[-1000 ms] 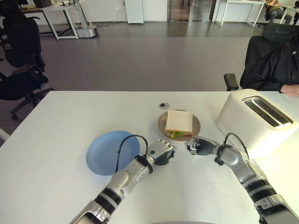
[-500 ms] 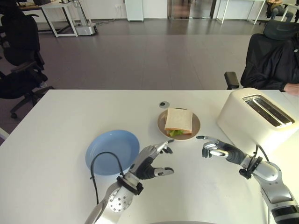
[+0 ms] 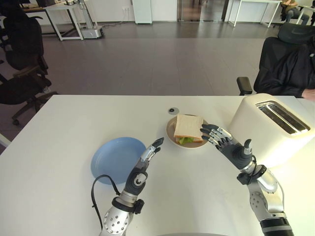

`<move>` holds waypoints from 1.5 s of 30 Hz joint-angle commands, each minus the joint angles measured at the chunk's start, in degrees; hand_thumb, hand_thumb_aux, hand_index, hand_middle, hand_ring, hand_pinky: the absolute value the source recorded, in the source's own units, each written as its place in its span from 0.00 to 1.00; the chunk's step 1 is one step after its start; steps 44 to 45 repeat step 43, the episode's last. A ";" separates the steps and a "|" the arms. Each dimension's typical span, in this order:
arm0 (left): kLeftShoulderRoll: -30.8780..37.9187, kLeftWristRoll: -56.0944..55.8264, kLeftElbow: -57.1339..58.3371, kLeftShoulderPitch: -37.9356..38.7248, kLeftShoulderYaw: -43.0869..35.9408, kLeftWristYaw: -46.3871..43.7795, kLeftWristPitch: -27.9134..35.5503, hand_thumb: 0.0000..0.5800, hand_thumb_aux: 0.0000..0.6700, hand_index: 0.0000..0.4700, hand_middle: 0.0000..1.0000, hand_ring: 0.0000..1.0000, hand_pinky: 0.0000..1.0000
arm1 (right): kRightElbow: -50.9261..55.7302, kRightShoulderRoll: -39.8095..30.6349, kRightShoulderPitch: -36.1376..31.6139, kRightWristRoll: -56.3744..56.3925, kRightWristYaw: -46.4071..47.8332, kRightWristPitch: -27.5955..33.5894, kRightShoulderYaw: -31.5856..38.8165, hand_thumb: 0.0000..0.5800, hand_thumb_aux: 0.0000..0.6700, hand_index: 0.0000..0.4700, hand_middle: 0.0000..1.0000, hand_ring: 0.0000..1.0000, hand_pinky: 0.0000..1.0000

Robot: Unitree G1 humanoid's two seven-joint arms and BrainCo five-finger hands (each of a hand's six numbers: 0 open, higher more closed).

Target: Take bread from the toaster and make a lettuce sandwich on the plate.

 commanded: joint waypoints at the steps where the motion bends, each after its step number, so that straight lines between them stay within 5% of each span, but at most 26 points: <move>1: -0.85 0.96 0.50 0.28 0.15 -1.01 0.73 0.00 0.00 0.00 0.00 0.00 0.00 | -1.38 0.68 0.71 0.80 0.35 1.06 -1.31 0.00 0.00 0.00 0.00 0.00 0.00; 30: -3.32 7.65 4.60 0.98 4.26 0.42 9.73 0.00 0.00 0.00 0.00 0.00 0.00 | -0.26 3.14 -1.01 0.27 2.93 -0.52 -5.08 0.00 0.00 0.00 0.00 0.00 0.00; 45: -4.94 -1.27 -1.35 1.86 4.59 -2.09 -1.84 0.00 0.00 0.00 0.00 0.00 0.00 | -3.89 3.52 0.67 7.01 8.36 -0.12 -5.81 0.00 0.00 0.00 0.00 0.00 0.00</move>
